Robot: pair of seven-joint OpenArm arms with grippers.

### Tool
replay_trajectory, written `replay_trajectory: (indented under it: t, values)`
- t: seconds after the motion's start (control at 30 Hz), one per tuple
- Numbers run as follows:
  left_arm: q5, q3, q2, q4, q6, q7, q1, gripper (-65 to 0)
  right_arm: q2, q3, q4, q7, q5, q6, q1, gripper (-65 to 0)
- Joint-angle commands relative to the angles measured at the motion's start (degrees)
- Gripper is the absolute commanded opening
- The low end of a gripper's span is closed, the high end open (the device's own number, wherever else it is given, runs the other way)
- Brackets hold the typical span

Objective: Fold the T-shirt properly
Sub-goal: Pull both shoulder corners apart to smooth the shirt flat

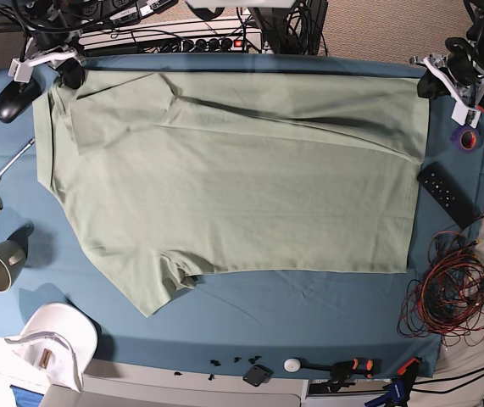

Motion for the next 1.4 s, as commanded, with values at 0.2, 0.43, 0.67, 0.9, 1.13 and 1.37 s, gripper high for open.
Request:
replay_trajectory:
  t: [0.2,0.43,0.67,0.9,1.13,1.37]
  values:
    - [0.74,-0.55,-0.81,0.35,0.15,2.08,1.97,-65.0,0.70,0.20,0.79,-0.04,-0.59,-0.04,-0.96,-65.0]
    - [0.96,-0.55,-0.81,0.35,0.20,2.14,1.95,-65.0,2.10,0.24,0.79,-0.15,-0.68,-0.02,-1.66,-65.0]
    - [0.94,-0.55,-0.79,0.35,0.17,1.97,1.95,-65.0,2.40,0.24,0.79,0.55,-0.76,0.00,-1.73,-65.0]
    - [0.96,-0.55,-0.76,0.35,0.17,1.64,1.95,-46.3,2.38,0.24,0.79,1.31,-0.76,4.07,-1.73,-59.0]
    - [3.37,-0.55,-0.79,0.35,0.20,1.05,1.92,-39.2,2.38,0.24,0.79,1.70,-0.61,4.46,-1.75,-43.0]
    - [4.44,-0.55,-0.79,0.42,0.20,1.40,1.95,-39.2,2.36,0.24,0.90,0.17,-0.81,4.46,-2.78,-43.0]
